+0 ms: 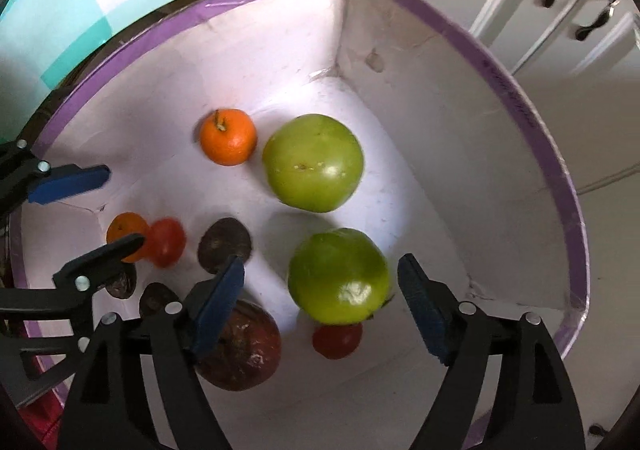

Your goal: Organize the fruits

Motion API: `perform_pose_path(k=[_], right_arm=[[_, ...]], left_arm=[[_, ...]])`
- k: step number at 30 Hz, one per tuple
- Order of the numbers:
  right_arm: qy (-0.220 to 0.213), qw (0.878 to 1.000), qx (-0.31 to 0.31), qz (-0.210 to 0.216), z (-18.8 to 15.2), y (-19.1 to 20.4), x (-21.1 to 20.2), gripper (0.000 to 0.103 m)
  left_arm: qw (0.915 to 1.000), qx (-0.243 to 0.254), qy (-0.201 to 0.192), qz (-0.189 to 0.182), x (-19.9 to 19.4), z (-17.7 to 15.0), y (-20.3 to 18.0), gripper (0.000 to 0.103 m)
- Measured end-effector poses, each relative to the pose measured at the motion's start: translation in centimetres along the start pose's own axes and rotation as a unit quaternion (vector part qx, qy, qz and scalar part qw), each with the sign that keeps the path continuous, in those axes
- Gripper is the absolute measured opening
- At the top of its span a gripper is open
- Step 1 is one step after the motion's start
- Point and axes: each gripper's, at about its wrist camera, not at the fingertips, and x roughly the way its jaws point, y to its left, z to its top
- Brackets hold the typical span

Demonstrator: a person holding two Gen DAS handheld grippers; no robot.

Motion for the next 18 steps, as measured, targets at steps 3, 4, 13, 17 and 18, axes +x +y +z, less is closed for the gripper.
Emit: perform_pose_path(k=[3,4,13,17,18], right_arm=[[-0.009,1.0,0.015,-0.002,-0.4,-0.8,-1.2,0.083],[-0.013,1.0,0.02,-0.005,-0.7,-1.1,-1.6,0.084],[-0.211,0.976,0.047,0.013,-4.0,-1.8,-13.0,0.087],[-0.303,0.951,0.059,0.017,-5.2,-1.2,-16.2,0.087],[-0.291,0.955,0.059,0.013,-4.9,-1.1,-15.9,0.087]], left_arm=[[0.9994,0.0,-0.033,0.006,-1.7,-0.5,0.3,0.057],[0.999,-0.002,-0.044,0.005,-2.3,-0.6,0.4,0.06],[0.9775,-0.013,-0.211,0.0,-15.9,-4.3,1.3,0.102],[0.9674,-0.036,-0.25,0.021,-19.9,-5.1,1.8,0.101],[0.9703,-0.043,-0.237,0.021,-19.8,-4.9,1.8,0.101]])
